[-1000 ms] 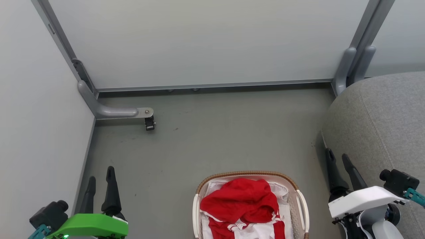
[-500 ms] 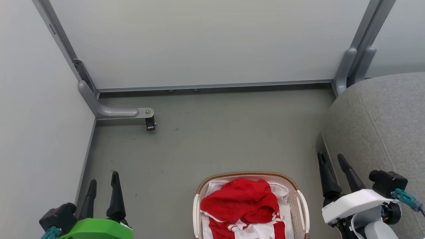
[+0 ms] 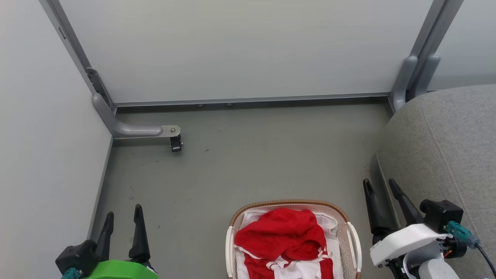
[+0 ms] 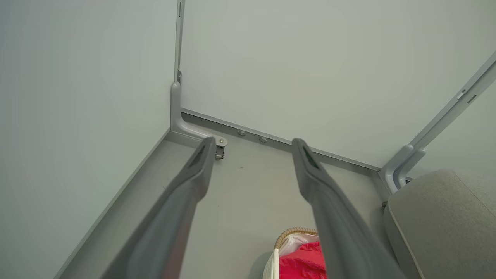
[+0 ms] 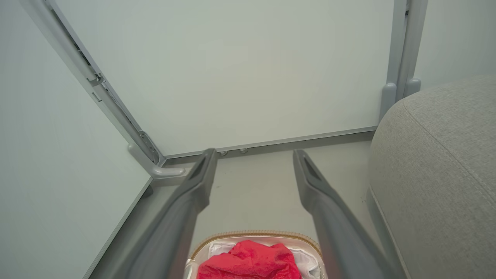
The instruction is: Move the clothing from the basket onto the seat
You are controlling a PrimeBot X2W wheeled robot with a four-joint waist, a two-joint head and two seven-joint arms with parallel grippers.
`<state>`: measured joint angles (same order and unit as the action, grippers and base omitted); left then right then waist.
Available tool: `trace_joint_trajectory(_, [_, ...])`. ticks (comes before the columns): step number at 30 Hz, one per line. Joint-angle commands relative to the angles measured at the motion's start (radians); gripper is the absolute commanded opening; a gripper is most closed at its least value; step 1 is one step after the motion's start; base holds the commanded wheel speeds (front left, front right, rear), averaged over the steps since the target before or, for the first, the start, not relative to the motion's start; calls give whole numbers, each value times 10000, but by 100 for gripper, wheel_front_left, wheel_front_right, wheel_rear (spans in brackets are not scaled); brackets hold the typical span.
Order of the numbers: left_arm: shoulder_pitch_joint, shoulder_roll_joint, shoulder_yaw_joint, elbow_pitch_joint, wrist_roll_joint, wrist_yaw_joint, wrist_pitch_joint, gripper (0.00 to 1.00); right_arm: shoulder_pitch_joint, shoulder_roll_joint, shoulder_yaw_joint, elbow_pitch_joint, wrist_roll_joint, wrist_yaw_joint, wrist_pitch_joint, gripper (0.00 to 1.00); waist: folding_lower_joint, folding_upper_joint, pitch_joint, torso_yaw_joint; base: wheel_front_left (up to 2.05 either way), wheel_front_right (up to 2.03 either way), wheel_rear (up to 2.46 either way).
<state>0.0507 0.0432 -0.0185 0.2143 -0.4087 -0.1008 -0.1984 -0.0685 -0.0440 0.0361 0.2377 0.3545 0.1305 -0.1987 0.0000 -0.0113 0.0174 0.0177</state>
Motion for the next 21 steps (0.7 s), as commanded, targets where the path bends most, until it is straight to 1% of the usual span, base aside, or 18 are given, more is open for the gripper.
trace_joint_trajectory(1, [74, 89, -22, -22, 301, 30, -97, 100, -85, -61, 24, -25, -282, 3, -101, 100, 0, 85, 4, -1, 0, 0, 0])
trace_joint_trajectory(21, [236, 99, -79, 352, 1658, -36, -500, 100, -49, -81, 180, 36, -1837, 4, -496, 100, 0, 103, 52, 19, 0, 0, 0])
